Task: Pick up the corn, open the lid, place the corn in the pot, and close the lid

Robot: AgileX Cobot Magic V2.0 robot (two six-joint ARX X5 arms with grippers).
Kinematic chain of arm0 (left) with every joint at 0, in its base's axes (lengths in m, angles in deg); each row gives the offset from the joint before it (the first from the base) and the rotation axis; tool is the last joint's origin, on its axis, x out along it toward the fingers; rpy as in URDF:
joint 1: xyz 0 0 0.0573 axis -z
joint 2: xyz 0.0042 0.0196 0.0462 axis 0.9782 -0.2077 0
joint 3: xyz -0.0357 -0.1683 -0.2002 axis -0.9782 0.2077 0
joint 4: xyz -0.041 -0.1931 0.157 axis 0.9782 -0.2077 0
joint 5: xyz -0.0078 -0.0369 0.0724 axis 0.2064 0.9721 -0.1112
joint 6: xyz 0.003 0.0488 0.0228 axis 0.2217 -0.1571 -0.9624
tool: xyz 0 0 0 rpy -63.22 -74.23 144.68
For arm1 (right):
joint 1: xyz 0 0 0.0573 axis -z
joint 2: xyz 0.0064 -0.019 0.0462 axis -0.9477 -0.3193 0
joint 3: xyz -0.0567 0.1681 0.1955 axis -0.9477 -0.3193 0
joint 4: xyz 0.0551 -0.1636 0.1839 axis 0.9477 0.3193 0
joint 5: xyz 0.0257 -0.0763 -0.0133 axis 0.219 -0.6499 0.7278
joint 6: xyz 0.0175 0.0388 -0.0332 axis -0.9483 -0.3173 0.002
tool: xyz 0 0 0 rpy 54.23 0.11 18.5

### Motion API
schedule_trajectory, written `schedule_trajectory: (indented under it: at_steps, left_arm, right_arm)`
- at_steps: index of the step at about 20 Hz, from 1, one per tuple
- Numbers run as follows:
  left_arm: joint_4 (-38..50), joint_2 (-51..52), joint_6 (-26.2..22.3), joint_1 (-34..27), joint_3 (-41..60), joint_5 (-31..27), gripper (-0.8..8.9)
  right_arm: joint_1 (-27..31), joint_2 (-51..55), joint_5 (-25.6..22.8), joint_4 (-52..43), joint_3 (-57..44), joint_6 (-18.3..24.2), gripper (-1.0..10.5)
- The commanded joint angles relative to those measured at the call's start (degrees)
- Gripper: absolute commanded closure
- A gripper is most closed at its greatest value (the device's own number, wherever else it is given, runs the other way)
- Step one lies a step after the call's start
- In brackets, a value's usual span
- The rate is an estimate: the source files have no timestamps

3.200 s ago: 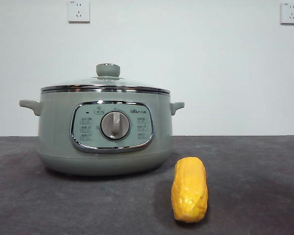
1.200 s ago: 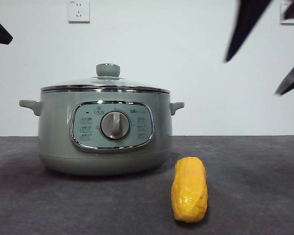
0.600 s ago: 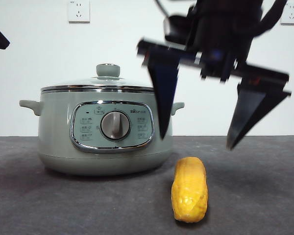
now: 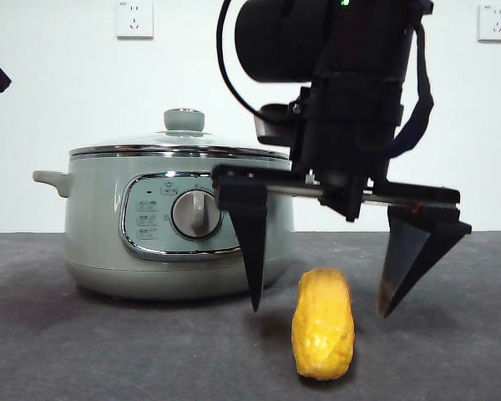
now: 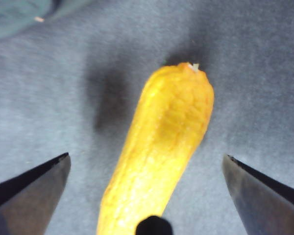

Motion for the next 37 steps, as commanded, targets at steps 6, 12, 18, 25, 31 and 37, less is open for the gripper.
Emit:
schedule_trajectory:
  at_steps: [6, 12, 18, 25, 31, 37]
  left_arm:
    - [-0.31, 0.09, -1.14, 0.13, 0.04, 0.02, 8.19]
    - [0.02, -0.66, -1.16, 0.24, -0.46, 0.02, 8.20]
    - [-4.11, -9.11, -4.74, 3.02, -8.55, -4.13, 8.20]
    - [-13.25, -29.64, -9.33, 9.53, -31.12, -12.55, 8.02]
    - [-23.37, -47.74, -14.36, 13.92, -55.30, -21.14, 1.25]
    - [-32.92, -62.12, -16.96, 16.94, -74.38, -28.35, 1.13]
  right_arm:
    - [-0.11, -2.01, -0.63, 0.42, 0.07, 1.07, 9.5]
    - [0.02, -0.76, -1.60, 3.91, 0.17, 7.96, 9.6]
    - [0.00, 11.41, -4.92, 19.10, 2.16, 17.73, 9.6]
    - [-0.04, 27.74, -4.87, 28.98, 6.56, 19.87, 9.6]
    - [-0.04, 34.86, -4.90, 34.29, 8.87, 15.80, 9.6]
    - [-0.07, 36.28, -4.90, 36.41, 8.98, 14.21, 9.6]
